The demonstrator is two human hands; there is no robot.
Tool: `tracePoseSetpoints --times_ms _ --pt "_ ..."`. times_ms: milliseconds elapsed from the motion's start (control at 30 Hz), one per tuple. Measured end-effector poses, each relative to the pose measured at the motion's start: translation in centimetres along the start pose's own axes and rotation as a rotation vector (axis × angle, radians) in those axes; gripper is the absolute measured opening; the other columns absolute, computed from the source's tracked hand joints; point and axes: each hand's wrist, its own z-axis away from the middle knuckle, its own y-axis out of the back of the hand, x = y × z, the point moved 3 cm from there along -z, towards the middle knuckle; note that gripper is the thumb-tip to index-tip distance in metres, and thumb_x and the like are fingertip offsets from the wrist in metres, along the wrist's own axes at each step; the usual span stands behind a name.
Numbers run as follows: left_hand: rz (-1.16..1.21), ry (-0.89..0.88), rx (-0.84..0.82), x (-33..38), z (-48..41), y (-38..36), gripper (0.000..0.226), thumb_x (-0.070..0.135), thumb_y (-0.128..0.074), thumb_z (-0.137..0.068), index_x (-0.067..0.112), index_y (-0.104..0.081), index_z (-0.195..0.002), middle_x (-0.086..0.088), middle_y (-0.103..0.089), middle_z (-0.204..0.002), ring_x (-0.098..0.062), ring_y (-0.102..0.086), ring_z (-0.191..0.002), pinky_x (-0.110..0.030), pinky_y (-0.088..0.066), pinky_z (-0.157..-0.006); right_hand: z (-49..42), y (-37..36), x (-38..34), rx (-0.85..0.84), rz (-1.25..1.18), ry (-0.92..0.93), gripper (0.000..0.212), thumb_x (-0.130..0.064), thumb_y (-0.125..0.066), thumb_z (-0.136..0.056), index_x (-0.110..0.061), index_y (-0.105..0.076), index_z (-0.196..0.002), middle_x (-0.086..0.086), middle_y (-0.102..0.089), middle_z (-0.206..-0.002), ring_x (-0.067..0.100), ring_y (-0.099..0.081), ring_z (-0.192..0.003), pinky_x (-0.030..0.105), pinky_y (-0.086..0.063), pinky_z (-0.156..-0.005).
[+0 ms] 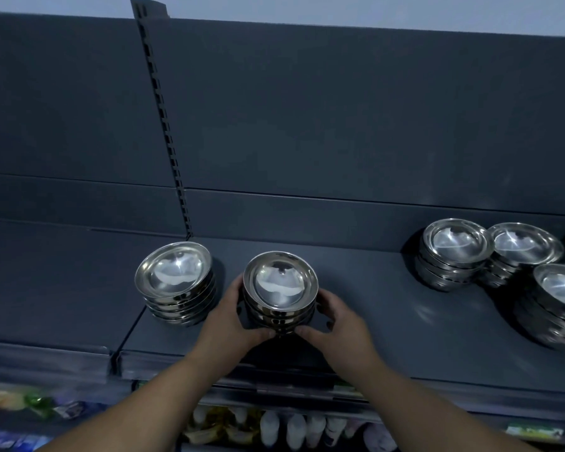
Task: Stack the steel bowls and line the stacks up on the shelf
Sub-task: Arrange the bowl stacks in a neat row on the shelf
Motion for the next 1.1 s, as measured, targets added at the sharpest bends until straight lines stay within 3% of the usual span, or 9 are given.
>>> tracePoseSetpoints --times_ms 167,367,500,633,767,1000,1100 --pt "0.009 0.001 -0.038 0.1 0.1 0.0 0.104 0.013 -0.088 -0.061 0.035 -0.026 -0.143 0.029 -0.046 -0.115 -0.003 -0.046 -0.119 -0.018 -0.035 -0.098 0.3 -0.1 0.2 -0.003 -0.011 -0.011 0.071 -0.024 -0.085 -0.070 -0.036 -0.050 -0.131 -0.029 -0.057 -0.110 0.000 -0.057 -0.112 0.022 -0.047 -0.097" --pt "0.004 0.012 -0.027 0.1 0.4 0.7 0.111 0.029 -0.089 -0.060 0.030 -0.021 -0.148 0.012 -0.042 -0.140 -0.007 -0.038 -0.132 -0.026 -0.032 -0.110 -0.1 0.2 -0.8 -0.020 -0.048 0.015 0.083 -0.032 -0.087 -0.066 -0.036 -0.045 -0.137 -0.024 -0.056 -0.125 -0.003 -0.052 -0.115 0.018 -0.042 -0.098" --pt "0.019 -0.019 0.000 0.7 0.3 1.0 0.096 0.025 -0.088 -0.062 0.040 -0.032 -0.139 0.021 -0.045 -0.128 -0.002 -0.040 -0.125 -0.020 -0.031 -0.103 -0.5 0.2 -1.1 -0.030 -0.071 0.027 0.081 -0.030 -0.087 -0.066 -0.038 -0.047 -0.136 -0.028 -0.058 -0.123 -0.007 -0.051 -0.119 0.019 -0.042 -0.101" --pt "0.038 -0.018 0.007 0.9 0.3 1.0 0.095 0.021 -0.088 -0.064 0.039 -0.033 -0.139 0.025 -0.044 -0.123 0.000 -0.039 -0.122 -0.018 -0.030 -0.102 -0.5 0.1 -1.1 -0.020 -0.074 0.030 0.081 -0.031 -0.087 -0.066 -0.038 -0.047 -0.136 -0.030 -0.056 -0.121 -0.005 -0.050 -0.119 0.015 -0.040 -0.096" --pt "0.040 -0.019 0.012 0.8 0.4 0.9 0.090 0.017 -0.087 -0.064 0.047 -0.030 -0.126 0.040 -0.039 -0.110 0.002 -0.040 -0.118 -0.016 -0.030 -0.100 -0.5 0.2 -1.2 -0.002 -0.061 0.037 0.081 -0.030 -0.087 -0.066 -0.039 -0.047 -0.136 -0.029 -0.057 -0.121 -0.004 -0.051 -0.118 0.015 -0.039 -0.096" --pt "0.066 -0.024 0.038 0.8 0.4 1.1 0.090 0.015 -0.088 -0.063 0.046 -0.031 -0.125 0.042 -0.039 -0.108 0.016 -0.042 -0.105 -0.014 -0.030 -0.098 -0.6 0.1 -1.1 0.013 -0.054 0.051 0.084 -0.033 -0.088 -0.065 -0.041 -0.045 -0.137 -0.025 -0.056 -0.127 -0.002 -0.050 -0.121 0.019 -0.040 -0.099" --pt "0.080 -0.010 0.011 0.6 0.4 0.9 0.090 0.016 -0.088 -0.063 0.047 -0.030 -0.126 0.042 -0.038 -0.110 0.006 -0.041 -0.115 -0.017 -0.030 -0.100 -0.6 0.2 -1.2 0.004 -0.042 0.056 0.083 -0.032 -0.087 -0.065 -0.040 -0.045 -0.137 -0.029 -0.055 -0.124 -0.003 -0.050 -0.120 0.013 -0.038 -0.095"
